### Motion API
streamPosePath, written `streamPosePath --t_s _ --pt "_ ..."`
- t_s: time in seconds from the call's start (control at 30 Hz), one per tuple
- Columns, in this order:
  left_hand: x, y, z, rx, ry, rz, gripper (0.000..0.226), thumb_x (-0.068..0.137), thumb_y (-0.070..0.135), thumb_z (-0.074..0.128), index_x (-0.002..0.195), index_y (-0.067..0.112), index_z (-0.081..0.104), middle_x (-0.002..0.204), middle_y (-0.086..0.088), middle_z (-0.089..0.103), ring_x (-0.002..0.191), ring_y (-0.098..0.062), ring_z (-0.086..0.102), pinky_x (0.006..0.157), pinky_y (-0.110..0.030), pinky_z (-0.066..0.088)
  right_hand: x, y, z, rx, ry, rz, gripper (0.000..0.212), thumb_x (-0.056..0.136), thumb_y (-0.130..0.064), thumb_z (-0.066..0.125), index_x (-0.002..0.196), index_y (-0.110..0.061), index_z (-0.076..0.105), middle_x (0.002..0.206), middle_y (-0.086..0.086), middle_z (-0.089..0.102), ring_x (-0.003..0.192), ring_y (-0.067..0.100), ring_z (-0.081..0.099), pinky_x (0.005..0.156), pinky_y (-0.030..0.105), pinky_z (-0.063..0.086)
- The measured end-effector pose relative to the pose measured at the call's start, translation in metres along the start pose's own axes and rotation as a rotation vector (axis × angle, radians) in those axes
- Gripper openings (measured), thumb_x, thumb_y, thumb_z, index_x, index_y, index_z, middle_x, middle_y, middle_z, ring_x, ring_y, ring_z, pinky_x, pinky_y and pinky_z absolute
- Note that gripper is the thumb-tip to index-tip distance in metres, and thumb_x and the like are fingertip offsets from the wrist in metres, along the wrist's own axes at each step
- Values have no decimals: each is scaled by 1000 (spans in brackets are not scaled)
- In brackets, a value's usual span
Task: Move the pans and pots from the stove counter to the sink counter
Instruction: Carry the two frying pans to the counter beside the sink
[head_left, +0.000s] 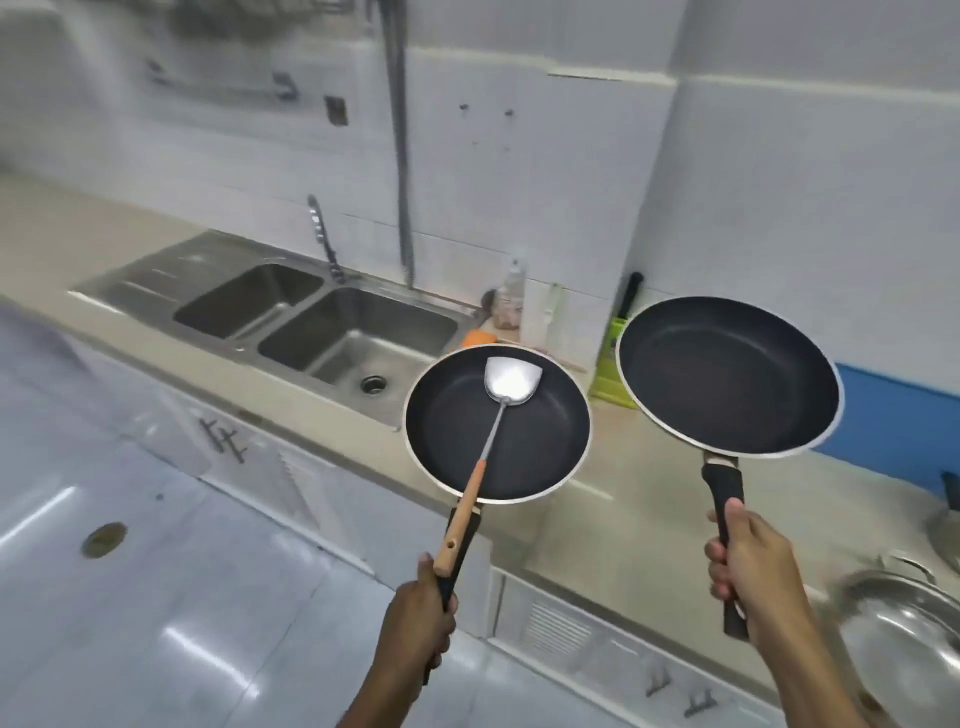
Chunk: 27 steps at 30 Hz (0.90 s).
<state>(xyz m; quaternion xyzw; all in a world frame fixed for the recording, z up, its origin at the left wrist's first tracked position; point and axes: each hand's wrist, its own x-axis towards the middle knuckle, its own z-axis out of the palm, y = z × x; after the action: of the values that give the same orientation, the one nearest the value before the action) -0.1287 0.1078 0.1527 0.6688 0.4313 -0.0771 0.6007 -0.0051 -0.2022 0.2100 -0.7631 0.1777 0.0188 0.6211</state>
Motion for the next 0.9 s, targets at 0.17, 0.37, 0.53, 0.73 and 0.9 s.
streamPosePath --t_s 0.17,0.37,0.53,0.73,0.9 --pt "23 1 -112 -124 149 -35 67 103 58 24 68 10 55 43 1 44 36 -13 36 39 -22 30 -21 -8 123 -53 -205 -31 38 105 -37 41 97 -5 60 59 8 46 38 14 34 36 25 30" --pt "73 -7 -245 -296 324 -74 68 104 58 22 69 10 56 43 1 44 35 -13 36 40 -24 31 -44 -24 308 -159 -454 -76 34 105 -37 39 92 -11 56 62 9 51 39 16 38 38 27 33" --pt "137 6 -367 -368 471 -82 68 105 55 20 67 9 54 42 1 43 33 -12 34 39 -23 30 -65 -52 481 -158 -618 -139 29 105 -32 40 80 -24 53 63 9 49 37 14 36 36 24 32" --pt "207 33 -514 -368 637 -194 69 103 58 20 63 11 51 42 -1 43 32 -15 35 37 -21 28 -95 -100 672 -142 -763 -104 20 105 -29 42 102 -29 61 52 1 47 38 14 37 38 25 34" --pt "270 44 -614 -404 686 -199 68 103 59 20 64 12 50 45 -1 44 34 -15 35 43 -25 30 -117 -137 813 -188 -844 -115 22 106 -22 40 118 -24 58 59 6 46 39 12 38 38 24 34"
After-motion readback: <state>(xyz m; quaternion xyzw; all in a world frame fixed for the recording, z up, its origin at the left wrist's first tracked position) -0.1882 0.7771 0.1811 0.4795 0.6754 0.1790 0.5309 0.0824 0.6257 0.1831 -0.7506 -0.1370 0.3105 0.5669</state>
